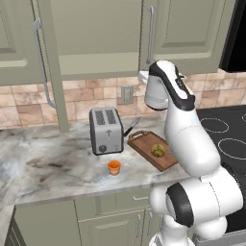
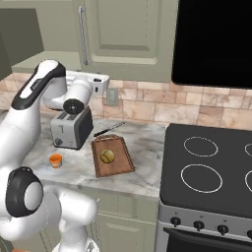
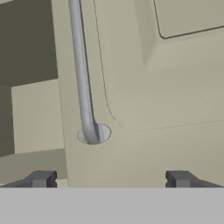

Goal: Pick the bread, place it on the cutting board, pick the jam, place it on the counter, and close the cabinet.

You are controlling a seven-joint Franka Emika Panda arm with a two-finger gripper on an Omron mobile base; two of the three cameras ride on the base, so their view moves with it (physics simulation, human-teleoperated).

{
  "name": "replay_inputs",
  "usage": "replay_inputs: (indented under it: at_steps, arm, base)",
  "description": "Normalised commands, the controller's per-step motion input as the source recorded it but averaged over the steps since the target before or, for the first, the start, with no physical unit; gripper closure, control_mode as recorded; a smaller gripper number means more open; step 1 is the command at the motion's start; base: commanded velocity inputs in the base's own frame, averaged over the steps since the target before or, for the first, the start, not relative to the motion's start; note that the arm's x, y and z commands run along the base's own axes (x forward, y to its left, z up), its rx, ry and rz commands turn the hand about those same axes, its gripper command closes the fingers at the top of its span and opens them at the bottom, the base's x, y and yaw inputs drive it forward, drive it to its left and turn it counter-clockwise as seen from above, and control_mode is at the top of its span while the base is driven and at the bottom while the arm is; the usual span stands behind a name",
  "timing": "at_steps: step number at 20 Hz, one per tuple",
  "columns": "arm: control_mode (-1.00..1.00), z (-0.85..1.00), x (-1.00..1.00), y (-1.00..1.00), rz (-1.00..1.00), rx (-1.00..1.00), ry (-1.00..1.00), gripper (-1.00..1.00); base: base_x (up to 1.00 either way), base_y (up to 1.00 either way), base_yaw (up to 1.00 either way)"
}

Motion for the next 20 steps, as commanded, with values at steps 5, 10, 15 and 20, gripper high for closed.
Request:
replay_inputs:
  at_steps: [5,10,15,20]
  arm:
    - [-1.00,0.01,-0.55,0.00,0.00,0.00,0.00,-1.00]
    - [-1.00,0.13,-0.48,0.00,0.00,0.00,0.00,-1.00]
    - [-1.00,0.27,-0.39,0.00,-0.02,0.00,0.00,-1.00]
    - [-1.00,0.36,-0.35,0.00,-0.05,0.00,0.00,-1.00]
  base:
    - [0.00,0.00,0.00]
    - [0.00,0.00,0.00]
    - [0.00,0.00,0.00]
    - [0.00,0.00,0.00]
